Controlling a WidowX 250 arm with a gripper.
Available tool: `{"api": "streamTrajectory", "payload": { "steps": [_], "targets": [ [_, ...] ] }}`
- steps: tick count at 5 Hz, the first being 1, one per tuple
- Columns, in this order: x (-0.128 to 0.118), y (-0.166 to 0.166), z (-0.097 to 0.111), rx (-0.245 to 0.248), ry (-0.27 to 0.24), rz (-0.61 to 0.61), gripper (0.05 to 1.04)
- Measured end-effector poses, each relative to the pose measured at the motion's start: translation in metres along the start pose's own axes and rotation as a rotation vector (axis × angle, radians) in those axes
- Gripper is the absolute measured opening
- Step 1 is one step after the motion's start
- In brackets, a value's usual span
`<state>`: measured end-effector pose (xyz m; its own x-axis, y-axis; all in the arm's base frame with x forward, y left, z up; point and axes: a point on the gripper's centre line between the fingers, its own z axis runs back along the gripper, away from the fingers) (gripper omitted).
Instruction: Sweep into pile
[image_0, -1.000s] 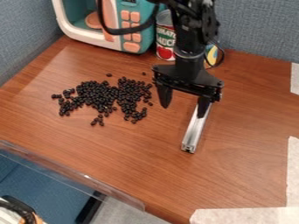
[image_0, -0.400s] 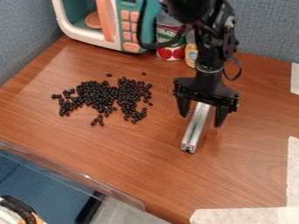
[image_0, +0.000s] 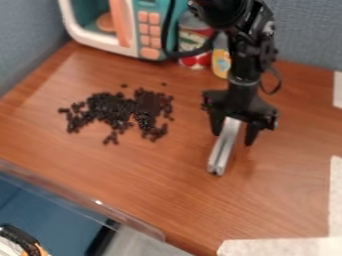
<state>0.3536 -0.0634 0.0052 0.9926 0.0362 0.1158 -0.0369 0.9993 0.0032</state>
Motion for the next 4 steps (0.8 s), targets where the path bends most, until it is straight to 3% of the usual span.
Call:
{"api": "streamTrajectory", "payload": {
  "steps": [1,2,4],
  "targets": [
    [0.000,-0.001,0.000,-0.008,0.002,-0.020,0.375],
    [-0.001,0.004,-0.001,-0.013,0.008,-0.050,0.345],
    [-0.005,0.022,-0.003,0.024,0.015,-0.100,0.345]
  ]
}}
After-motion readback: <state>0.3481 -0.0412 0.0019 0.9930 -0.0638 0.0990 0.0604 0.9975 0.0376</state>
